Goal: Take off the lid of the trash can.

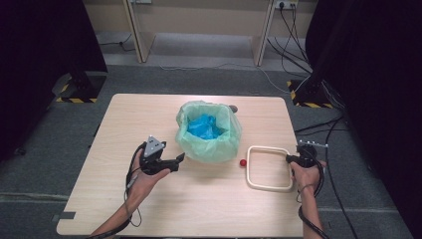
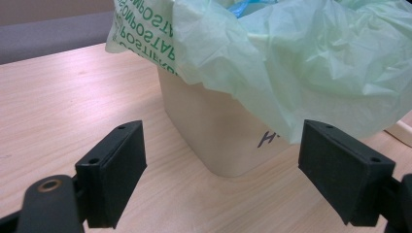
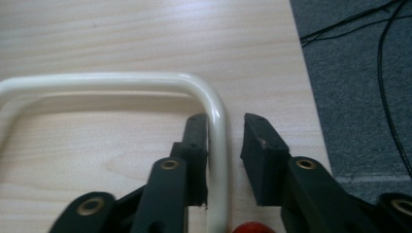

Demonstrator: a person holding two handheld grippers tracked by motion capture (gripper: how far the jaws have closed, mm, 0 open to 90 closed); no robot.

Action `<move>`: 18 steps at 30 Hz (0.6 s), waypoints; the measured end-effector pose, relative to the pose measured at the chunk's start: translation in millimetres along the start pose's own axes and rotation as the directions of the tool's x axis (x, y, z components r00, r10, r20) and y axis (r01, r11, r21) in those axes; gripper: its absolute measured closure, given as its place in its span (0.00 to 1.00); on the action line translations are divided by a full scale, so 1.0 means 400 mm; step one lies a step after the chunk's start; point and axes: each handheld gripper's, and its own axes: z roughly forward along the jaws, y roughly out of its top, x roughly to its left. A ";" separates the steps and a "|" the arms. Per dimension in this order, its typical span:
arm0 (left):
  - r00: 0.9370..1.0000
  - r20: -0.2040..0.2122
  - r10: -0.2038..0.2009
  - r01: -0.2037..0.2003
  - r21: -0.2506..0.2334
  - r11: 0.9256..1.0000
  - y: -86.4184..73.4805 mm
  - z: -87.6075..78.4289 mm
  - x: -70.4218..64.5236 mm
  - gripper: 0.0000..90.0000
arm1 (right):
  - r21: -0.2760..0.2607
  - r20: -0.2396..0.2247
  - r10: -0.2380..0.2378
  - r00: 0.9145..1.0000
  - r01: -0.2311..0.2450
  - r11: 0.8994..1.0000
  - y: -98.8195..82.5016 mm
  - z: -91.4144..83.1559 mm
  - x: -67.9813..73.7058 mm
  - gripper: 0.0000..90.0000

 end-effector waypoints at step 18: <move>1.000 0.030 -0.003 0.003 0.018 1.000 -0.004 0.000 -0.005 0.17 | -0.123 -0.143 0.067 0.987 -0.085 0.989 0.073 -0.037 0.123 0.26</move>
